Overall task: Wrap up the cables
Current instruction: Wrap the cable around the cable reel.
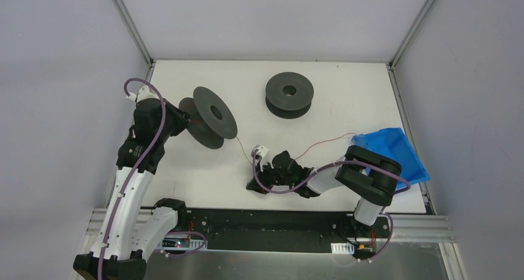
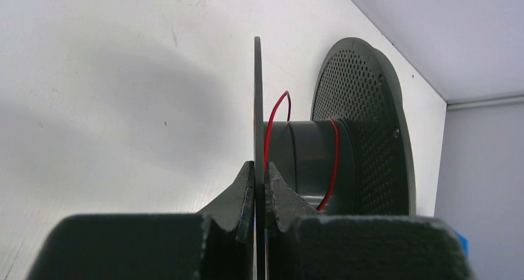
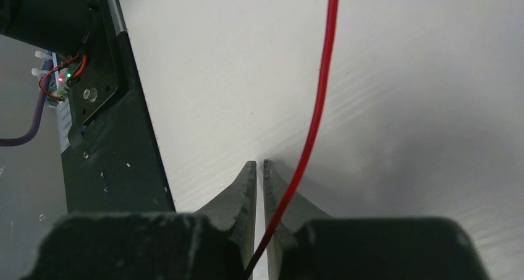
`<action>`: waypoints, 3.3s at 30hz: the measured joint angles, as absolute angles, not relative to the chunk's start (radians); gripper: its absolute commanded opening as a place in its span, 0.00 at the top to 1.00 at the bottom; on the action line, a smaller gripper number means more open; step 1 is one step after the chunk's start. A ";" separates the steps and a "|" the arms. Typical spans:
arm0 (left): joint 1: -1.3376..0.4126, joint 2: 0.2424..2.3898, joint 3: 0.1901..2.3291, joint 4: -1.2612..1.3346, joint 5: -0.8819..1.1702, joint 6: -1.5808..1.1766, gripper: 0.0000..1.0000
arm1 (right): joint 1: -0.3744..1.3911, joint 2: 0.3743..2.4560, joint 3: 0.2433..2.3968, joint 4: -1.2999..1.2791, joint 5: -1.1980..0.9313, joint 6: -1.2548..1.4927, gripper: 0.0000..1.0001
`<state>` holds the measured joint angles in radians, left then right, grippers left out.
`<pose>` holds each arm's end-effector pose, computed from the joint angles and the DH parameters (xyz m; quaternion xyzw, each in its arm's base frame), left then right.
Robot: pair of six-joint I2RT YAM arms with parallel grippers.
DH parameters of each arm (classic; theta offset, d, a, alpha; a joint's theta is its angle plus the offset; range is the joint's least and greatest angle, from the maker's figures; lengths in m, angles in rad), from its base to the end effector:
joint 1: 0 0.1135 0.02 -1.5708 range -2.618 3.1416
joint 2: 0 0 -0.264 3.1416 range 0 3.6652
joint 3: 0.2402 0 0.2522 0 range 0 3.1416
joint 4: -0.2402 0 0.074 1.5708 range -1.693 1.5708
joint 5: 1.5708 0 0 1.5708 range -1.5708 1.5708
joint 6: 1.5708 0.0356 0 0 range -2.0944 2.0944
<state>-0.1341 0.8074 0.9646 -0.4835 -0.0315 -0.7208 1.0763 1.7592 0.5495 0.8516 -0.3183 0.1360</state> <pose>0.1724 -0.0221 0.3667 -0.2437 0.7751 -0.2300 0.5357 0.1388 0.2809 0.1271 -0.4481 0.6824 0.4276 0.3882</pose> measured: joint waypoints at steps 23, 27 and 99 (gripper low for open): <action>-0.125 0.908 0.945 -0.474 -0.036 -0.599 1.00 | 1.295 1.397 1.053 0.076 -0.051 -0.041 1.00; -0.142 0.886 0.889 -0.459 0.082 -0.399 1.00 | 1.187 1.490 1.273 -0.039 -0.082 -0.078 1.00; -0.161 0.735 0.904 -0.476 -0.019 -0.696 1.00 | 0.728 1.616 0.740 0.321 -0.563 0.122 0.93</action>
